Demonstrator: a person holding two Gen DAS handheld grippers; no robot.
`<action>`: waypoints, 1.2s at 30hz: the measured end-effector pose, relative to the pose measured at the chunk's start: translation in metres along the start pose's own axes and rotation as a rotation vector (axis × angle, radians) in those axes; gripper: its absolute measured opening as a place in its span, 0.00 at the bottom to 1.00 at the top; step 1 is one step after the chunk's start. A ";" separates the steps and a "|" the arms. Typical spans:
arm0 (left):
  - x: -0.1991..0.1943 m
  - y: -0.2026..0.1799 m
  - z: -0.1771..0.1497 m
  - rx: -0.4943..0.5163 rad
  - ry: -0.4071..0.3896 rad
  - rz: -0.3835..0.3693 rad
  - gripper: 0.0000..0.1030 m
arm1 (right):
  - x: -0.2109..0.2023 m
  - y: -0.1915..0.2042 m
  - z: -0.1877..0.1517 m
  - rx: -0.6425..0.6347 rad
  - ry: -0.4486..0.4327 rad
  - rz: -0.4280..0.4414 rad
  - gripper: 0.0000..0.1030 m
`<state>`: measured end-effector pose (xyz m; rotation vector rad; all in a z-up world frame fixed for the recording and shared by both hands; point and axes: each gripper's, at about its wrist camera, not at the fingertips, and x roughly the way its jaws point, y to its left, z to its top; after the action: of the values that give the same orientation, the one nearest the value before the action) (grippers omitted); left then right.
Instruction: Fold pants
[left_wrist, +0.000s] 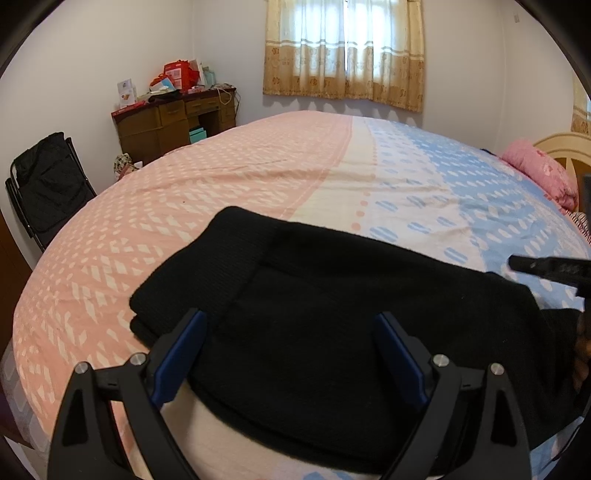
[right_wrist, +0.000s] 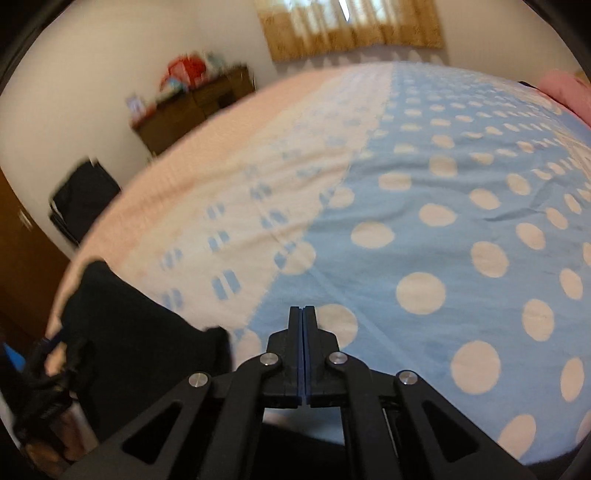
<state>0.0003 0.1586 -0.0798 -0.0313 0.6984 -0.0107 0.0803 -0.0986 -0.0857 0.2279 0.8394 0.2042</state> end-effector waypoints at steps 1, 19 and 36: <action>0.000 -0.001 0.000 0.001 0.000 0.002 0.92 | -0.008 -0.001 0.000 0.022 -0.025 0.020 0.01; 0.002 -0.003 0.000 0.021 0.019 0.030 0.92 | -0.183 -0.219 -0.010 0.392 -0.101 -0.679 0.60; 0.004 -0.005 0.004 0.026 0.049 0.025 0.94 | -0.298 -0.239 -0.079 0.552 -0.251 -0.541 0.05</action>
<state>0.0057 0.1537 -0.0788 0.0025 0.7478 0.0033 -0.1519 -0.3980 0.0086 0.5189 0.6645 -0.5611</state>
